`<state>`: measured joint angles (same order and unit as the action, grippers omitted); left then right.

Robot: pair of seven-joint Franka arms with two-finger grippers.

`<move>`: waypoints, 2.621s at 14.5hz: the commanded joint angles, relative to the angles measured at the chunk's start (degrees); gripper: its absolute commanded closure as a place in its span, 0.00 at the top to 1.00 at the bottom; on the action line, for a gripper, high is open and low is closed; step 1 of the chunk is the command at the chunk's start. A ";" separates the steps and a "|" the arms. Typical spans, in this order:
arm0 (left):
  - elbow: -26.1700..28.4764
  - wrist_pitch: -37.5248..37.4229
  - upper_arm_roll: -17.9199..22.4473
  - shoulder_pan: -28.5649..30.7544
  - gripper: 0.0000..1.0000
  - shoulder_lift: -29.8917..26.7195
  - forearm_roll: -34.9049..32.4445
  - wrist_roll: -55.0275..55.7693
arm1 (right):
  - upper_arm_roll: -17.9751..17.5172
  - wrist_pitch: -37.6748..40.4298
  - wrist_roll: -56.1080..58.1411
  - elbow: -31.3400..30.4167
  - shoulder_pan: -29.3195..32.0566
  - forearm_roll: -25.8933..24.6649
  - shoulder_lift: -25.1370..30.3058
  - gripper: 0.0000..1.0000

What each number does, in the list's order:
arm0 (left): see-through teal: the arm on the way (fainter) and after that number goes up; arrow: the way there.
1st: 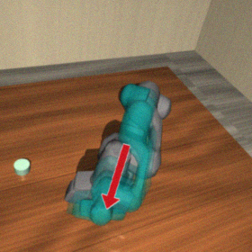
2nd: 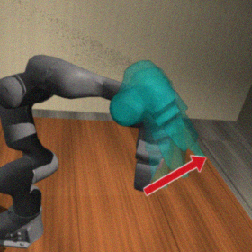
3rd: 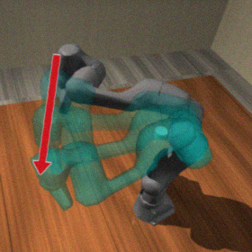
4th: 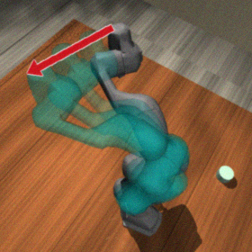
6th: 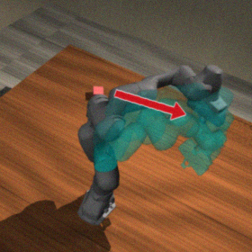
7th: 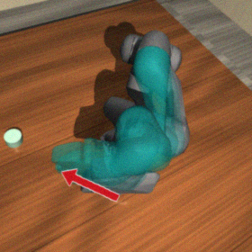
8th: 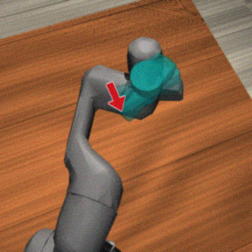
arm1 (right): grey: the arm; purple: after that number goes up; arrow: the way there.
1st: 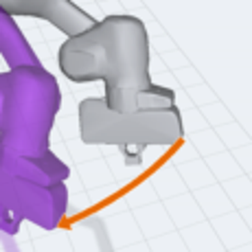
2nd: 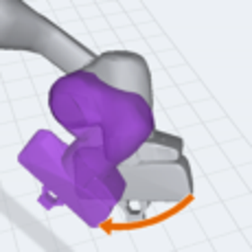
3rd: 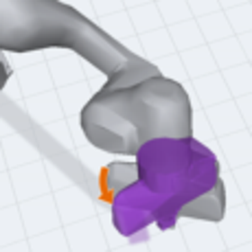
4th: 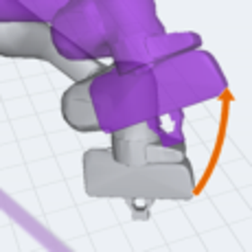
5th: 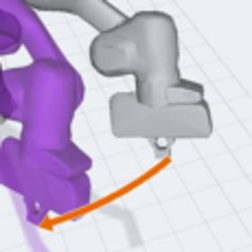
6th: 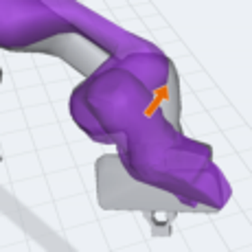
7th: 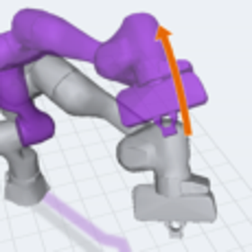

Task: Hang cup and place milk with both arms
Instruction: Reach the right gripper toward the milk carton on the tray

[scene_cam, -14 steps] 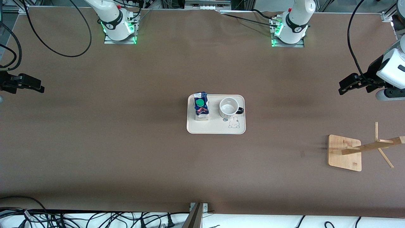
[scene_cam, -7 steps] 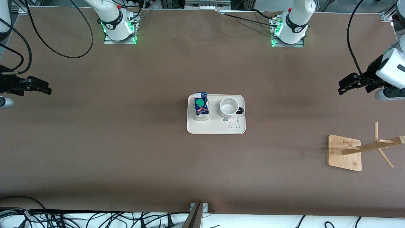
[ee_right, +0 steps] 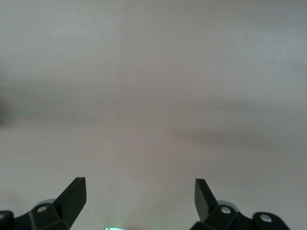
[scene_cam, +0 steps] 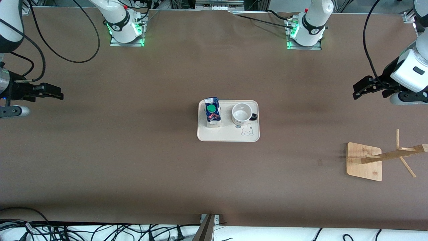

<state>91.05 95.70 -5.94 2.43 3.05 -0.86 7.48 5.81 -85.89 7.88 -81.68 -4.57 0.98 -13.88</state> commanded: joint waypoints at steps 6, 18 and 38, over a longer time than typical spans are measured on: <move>-1.84 -1.04 -0.39 -0.23 1.00 0.55 -0.45 -0.45 | -0.19 -6.48 -0.24 0.65 -1.84 14.82 -6.85 1.00; -1.93 -0.78 -0.39 -0.32 1.00 0.55 -0.54 -0.54 | -0.19 -15.54 -8.84 0.73 -12.56 17.39 -12.74 1.00; -1.93 -0.87 -0.39 -0.32 1.00 0.55 -0.54 -0.62 | -2.21 -37.60 -49.28 0.82 -36.82 20.37 -18.28 1.00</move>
<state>90.73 95.70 -6.23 2.27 3.05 -0.86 7.48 2.98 -122.64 -39.97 -81.64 -40.86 20.48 -31.29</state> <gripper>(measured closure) 0.000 0.000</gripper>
